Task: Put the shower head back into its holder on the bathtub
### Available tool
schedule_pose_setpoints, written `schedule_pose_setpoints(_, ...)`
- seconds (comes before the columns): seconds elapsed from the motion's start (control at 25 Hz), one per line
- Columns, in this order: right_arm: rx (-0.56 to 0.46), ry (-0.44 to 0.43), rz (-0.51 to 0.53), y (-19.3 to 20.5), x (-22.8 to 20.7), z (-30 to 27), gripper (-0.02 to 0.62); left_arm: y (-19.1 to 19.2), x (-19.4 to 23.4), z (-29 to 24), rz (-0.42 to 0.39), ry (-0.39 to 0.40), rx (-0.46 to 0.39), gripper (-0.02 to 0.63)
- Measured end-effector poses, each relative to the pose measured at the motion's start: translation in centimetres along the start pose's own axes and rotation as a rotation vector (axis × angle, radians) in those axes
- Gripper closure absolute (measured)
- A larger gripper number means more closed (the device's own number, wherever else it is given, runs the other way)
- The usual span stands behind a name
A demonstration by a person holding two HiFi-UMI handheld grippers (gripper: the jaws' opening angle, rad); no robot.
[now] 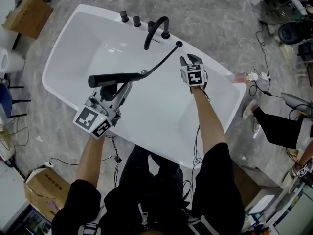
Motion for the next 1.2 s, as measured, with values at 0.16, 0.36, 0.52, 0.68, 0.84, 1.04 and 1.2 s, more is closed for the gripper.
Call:
schedule_pose_setpoints(0.16,-0.051,0.004,-0.011,0.4,-0.2,1.1,0.499,0.6,0.1,-1.5,-0.012,-0.011,0.023,0.472)
schedule_pose_setpoints(0.36,-0.094,0.024,-0.017,1.0,-0.1,3.4,0.588,1.2,0.1,-3.6,-0.036,0.002,0.033,0.472)
schedule_pose_setpoints(0.52,-0.134,0.033,-0.024,1.9,0.2,5.9,0.588,1.2,-0.8,-5.2,-0.070,-0.001,0.057,0.472)
schedule_pose_setpoints(0.68,-0.136,0.016,-0.019,3.5,0.8,8.0,0.588,1.6,-1.2,-7.2,-0.076,0.000,0.078,0.472)
schedule_pose_setpoints(0.84,-0.143,-0.002,-0.023,5.2,1.2,10.0,0.588,2.0,-1.4,-9.3,-0.086,-0.007,0.089,0.472)
schedule_pose_setpoints(1.04,-0.152,-0.008,-0.063,8.2,1.3,12.0,0.588,2.9,-2.1,-11.6,-0.102,-0.009,0.098,0.472)
schedule_pose_setpoints(1.2,-0.142,0.000,-0.108,10.6,1.1,13.0,0.586,3.4,-2.2,-13.6,-0.115,-0.009,0.092,0.472)
Point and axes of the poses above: the fingertips, and each gripper's own axes: z backward along the fingers, x to its left, y out of its underside, the point moved 7 cm from there along z, backward along the fingers, and after that the axes turned 5 degrees about z, right-handed, at the moved point
